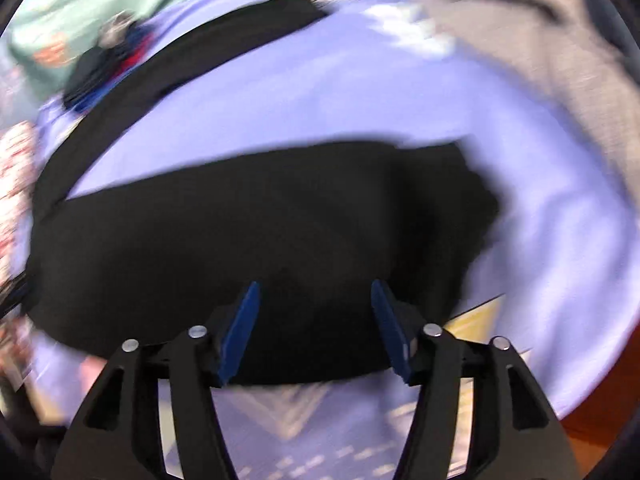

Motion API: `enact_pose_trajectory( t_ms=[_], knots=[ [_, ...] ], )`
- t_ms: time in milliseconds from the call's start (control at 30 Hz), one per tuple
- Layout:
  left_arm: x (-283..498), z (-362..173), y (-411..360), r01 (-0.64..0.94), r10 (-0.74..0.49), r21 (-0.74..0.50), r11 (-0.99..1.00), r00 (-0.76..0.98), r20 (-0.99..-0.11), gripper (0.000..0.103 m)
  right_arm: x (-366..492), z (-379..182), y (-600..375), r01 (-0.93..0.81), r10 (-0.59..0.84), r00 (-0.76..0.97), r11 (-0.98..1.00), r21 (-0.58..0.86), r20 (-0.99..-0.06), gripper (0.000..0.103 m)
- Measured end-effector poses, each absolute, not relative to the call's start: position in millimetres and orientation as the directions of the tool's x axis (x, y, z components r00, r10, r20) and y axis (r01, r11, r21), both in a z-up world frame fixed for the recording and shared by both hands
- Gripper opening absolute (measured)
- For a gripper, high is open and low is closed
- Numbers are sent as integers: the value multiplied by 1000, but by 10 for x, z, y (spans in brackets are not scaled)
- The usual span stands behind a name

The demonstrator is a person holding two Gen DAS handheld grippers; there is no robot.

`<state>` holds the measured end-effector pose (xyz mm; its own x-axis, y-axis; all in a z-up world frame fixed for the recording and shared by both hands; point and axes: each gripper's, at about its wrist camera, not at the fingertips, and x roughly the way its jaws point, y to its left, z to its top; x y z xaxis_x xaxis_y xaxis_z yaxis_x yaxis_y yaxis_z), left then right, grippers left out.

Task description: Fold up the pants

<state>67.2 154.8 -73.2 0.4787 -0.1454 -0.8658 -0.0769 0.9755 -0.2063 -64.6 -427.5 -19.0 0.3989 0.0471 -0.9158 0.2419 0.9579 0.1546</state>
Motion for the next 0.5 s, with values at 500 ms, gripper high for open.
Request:
enact_pose_trajectory(
  t_ms=[500],
  knots=[
    [1075, -59, 1951, -64, -180, -265, 962, 579, -795, 97, -32, -102, -3692, 119, 181, 387, 962, 244, -904, 63]
  ],
)
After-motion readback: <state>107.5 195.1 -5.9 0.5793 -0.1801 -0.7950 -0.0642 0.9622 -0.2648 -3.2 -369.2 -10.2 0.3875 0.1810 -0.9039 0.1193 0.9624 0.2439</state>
